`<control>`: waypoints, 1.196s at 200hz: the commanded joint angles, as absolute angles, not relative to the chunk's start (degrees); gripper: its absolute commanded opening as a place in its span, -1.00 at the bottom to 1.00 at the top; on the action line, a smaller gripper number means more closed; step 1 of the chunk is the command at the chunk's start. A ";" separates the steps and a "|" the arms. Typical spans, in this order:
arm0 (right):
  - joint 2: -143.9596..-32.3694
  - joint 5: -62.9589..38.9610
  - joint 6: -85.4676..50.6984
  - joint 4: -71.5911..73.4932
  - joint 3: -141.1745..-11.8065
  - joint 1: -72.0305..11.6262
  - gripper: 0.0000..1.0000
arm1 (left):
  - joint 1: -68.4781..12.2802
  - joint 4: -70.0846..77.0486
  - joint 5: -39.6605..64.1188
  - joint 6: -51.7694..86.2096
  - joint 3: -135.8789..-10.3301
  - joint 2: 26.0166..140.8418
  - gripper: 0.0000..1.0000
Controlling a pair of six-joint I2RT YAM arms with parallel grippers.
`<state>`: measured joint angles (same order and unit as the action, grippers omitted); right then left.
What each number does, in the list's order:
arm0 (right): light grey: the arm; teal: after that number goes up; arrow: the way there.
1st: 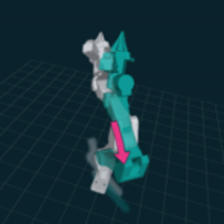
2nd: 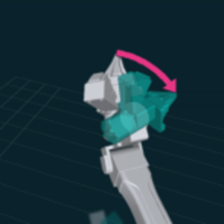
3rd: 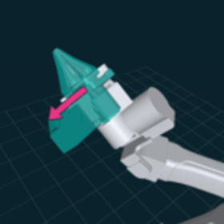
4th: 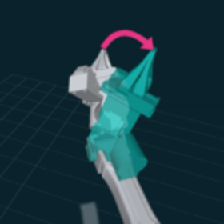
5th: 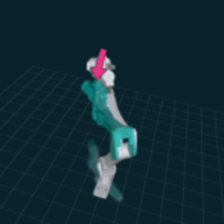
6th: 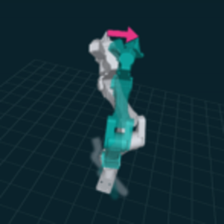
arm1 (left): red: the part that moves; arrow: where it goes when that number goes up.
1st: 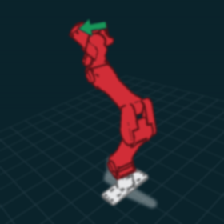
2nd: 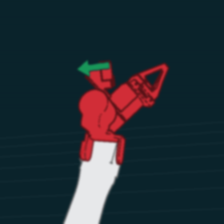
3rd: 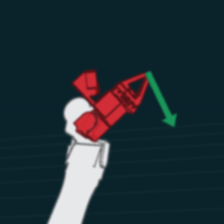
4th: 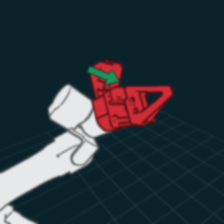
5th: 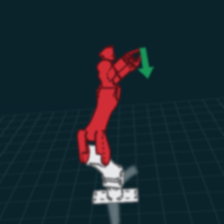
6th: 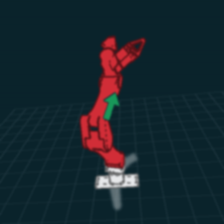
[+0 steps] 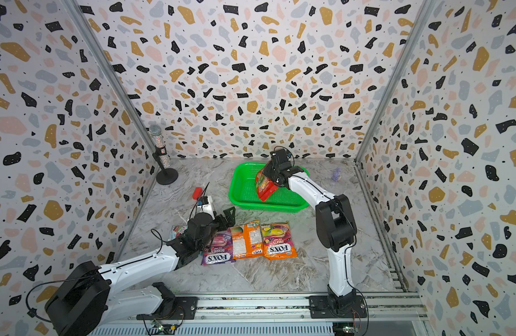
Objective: Put the candies in the basket
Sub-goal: Place the candy in the basket, then adjust the candy in the basket.
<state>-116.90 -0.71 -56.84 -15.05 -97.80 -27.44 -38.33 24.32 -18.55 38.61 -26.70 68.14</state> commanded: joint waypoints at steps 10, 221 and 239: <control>-114.17 5.75 -43.34 -23.00 -98.96 -27.16 0.04 | -38.14 26.19 -19.51 39.02 -26.29 66.80 0.99; -123.13 -19.80 -32.96 -29.32 -104.89 -27.07 0.64 | -38.12 25.82 -19.45 39.38 -26.80 67.76 0.99; -123.12 -13.94 -30.99 -32.85 -105.88 -26.64 0.64 | -38.08 25.76 -19.49 39.42 -26.72 67.74 0.99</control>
